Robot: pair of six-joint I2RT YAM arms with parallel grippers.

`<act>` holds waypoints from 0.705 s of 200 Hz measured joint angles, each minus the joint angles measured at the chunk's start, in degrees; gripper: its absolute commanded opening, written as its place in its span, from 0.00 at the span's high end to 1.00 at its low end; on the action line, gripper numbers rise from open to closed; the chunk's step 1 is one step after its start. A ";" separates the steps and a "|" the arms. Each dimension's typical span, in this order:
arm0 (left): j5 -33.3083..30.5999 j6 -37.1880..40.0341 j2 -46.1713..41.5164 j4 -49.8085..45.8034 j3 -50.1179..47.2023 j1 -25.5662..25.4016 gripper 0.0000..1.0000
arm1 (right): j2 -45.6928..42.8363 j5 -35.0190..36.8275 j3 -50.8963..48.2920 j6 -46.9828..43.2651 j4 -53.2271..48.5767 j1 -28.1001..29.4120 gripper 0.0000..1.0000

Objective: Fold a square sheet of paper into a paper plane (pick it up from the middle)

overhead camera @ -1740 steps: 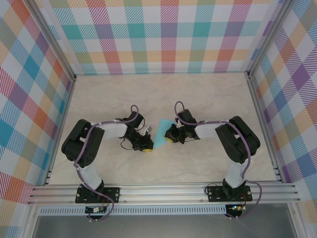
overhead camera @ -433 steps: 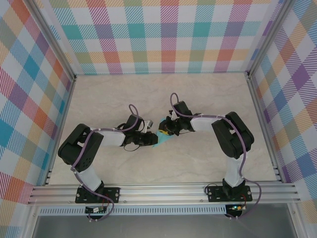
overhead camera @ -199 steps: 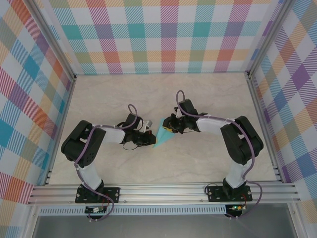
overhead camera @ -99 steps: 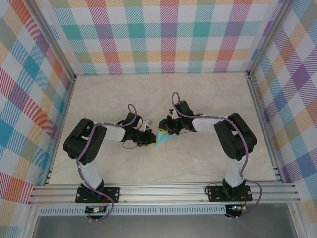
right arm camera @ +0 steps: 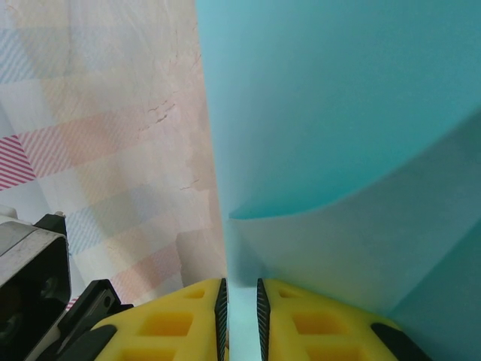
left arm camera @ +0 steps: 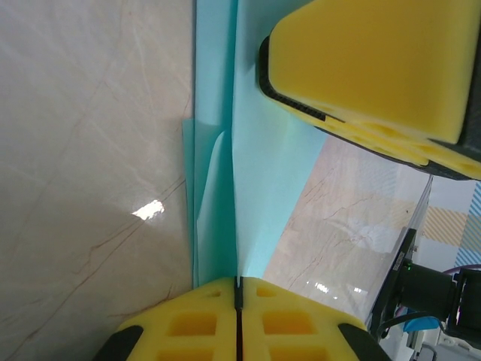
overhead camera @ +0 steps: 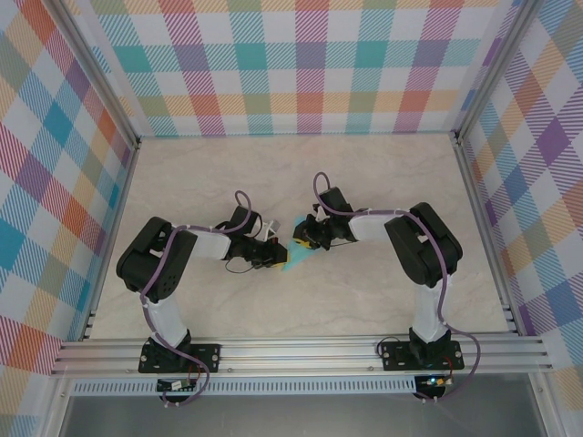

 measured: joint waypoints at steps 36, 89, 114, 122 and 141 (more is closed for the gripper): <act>-0.42 0.00 0.00 -0.02 -0.04 0.00 1.00 | -0.02 -0.09 0.07 -0.07 0.00 0.00 0.76; 0.04 -4.46 -0.09 4.20 -1.99 0.46 1.00 | -4.39 0.87 -0.02 -0.26 -1.20 -1.88 0.74; 0.42 -6.12 -0.09 5.79 -2.69 0.66 1.00 | -5.44 0.17 -0.02 -0.28 -0.42 -2.51 0.74; 0.44 -6.49 -0.09 6.16 -2.78 0.70 1.00 | -5.38 -0.33 -0.02 -0.28 -0.42 -2.45 0.74; 0.42 -7.17 -0.09 6.19 -2.78 0.70 1.00 | -5.03 -1.62 0.17 -0.46 -0.37 -1.99 0.75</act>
